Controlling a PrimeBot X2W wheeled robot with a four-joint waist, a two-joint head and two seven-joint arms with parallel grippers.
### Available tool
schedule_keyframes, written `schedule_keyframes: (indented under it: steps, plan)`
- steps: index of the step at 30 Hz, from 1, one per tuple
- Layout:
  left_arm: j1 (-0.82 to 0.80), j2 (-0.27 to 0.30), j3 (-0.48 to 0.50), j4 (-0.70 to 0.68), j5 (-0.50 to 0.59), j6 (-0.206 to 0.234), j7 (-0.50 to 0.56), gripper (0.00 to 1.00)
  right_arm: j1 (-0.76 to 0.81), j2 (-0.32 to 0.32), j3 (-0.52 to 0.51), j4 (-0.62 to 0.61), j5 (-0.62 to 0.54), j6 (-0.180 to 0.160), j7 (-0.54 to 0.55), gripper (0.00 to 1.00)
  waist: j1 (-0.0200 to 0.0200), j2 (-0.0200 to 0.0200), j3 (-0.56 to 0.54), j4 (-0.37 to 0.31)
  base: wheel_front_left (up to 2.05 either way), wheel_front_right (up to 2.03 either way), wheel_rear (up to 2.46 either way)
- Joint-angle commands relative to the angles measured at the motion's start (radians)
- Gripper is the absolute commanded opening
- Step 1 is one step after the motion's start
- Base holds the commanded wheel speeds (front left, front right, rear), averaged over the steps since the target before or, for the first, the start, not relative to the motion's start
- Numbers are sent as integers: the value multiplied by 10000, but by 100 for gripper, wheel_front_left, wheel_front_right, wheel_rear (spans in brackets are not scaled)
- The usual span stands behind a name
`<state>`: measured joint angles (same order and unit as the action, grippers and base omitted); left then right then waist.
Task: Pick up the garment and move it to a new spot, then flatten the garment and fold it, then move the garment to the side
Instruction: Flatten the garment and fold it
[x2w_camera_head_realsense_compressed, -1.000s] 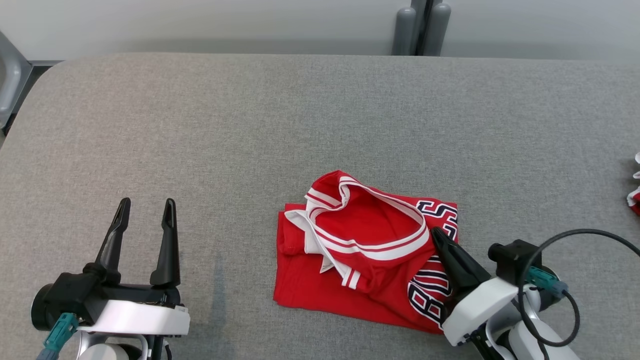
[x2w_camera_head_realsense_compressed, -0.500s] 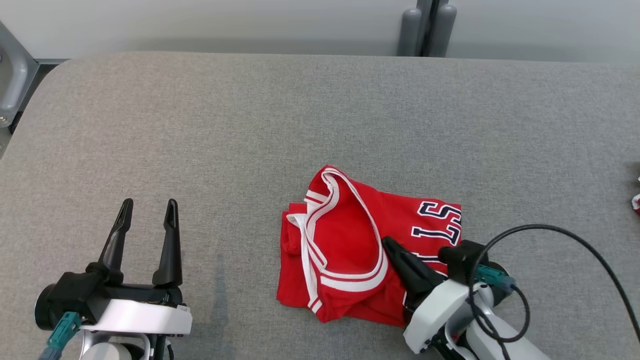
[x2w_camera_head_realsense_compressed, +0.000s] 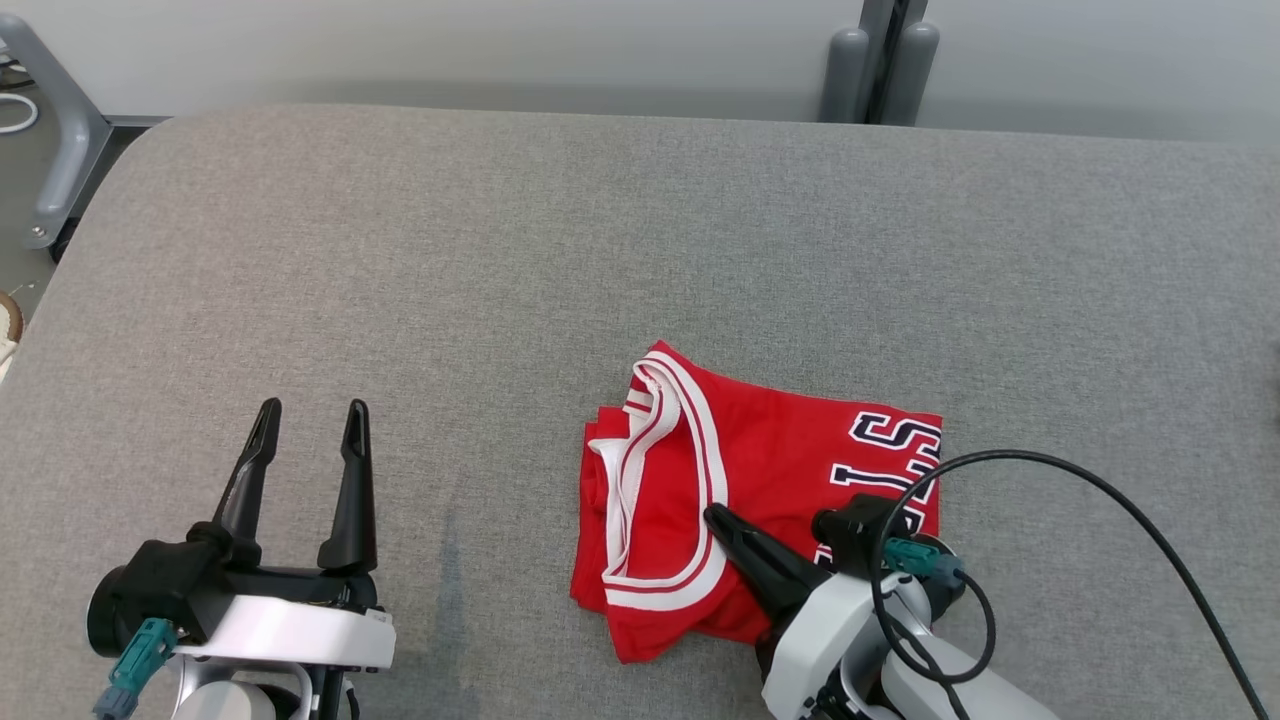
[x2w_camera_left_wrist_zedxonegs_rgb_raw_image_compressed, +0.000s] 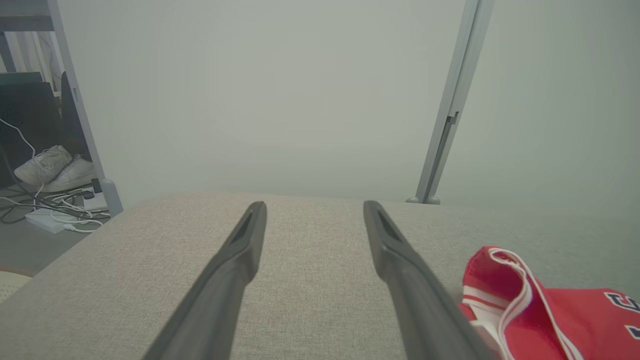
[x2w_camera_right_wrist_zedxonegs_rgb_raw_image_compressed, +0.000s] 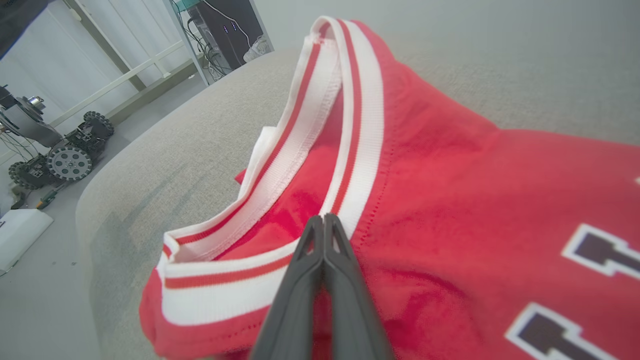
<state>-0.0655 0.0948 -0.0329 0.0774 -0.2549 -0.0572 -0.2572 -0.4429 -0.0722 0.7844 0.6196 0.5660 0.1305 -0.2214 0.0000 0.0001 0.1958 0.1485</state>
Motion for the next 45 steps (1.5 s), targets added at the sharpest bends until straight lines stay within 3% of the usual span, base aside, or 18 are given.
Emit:
schedule_keyframes:
  steps: [1, 7, 14, 15, 17, 18, 28, 37, 45]
  plan:
    - [-140, 31, 0, 30, -46, -37, -49, 100, -152, -29, -36, 84, 47, 7, -133, 0, 0, -1, -1, 3, 0, 0, 0]
    - [-96, 36, 41, 81, -46, -29, -66, 100, -263, -55, -646, -83, 4, 7, -402, 0, 0, -1, -87, -78, 0, 0, 0]
    - [119, 108, 156, 37, 41, 33, -66, 100, 488, -498, -2896, -1610, -735, 7, -451, 0, 0, -1, -320, -350, 0, 0, 0]
    - [137, 115, 175, 21, 49, 28, -62, 100, 648, -558, -3340, -1890, -870, 7, -452, 10, 0, -1, -349, -384, 0, 0, 0]
    - [145, 147, 206, -33, 69, 29, -61, 100, 1035, -648, -4137, -2340, -1247, 7, -440, 61, 0, -1, -407, -458, 0, 0, 0]
    - [154, 166, 229, -56, 63, 38, -62, 100, 1176, -684, -4535, -2607, -1444, 7, -435, 100, 0, -1, -433, -500, 0, 0, 0]
    - [428, 404, 326, -200, 190, 106, -64, 100, 2914, -584, -7278, -4964, -2893, 7, 312, 100, 0, -1, -764, -771, 0, 0, 0]
    - [1070, 525, 166, -333, 323, 177, 147, 100, 4397, -416, -8223, -6455, -3268, 7, 1320, 100, 0, -1, -1397, -862, 0, 0, 0]
    - [1700, 643, 11, -629, 366, 242, 451, 100, 5371, -240, -8437, -7323, -3382, 7, 1974, 100, 0, -1, -1912, -880, 0, 0, 0]
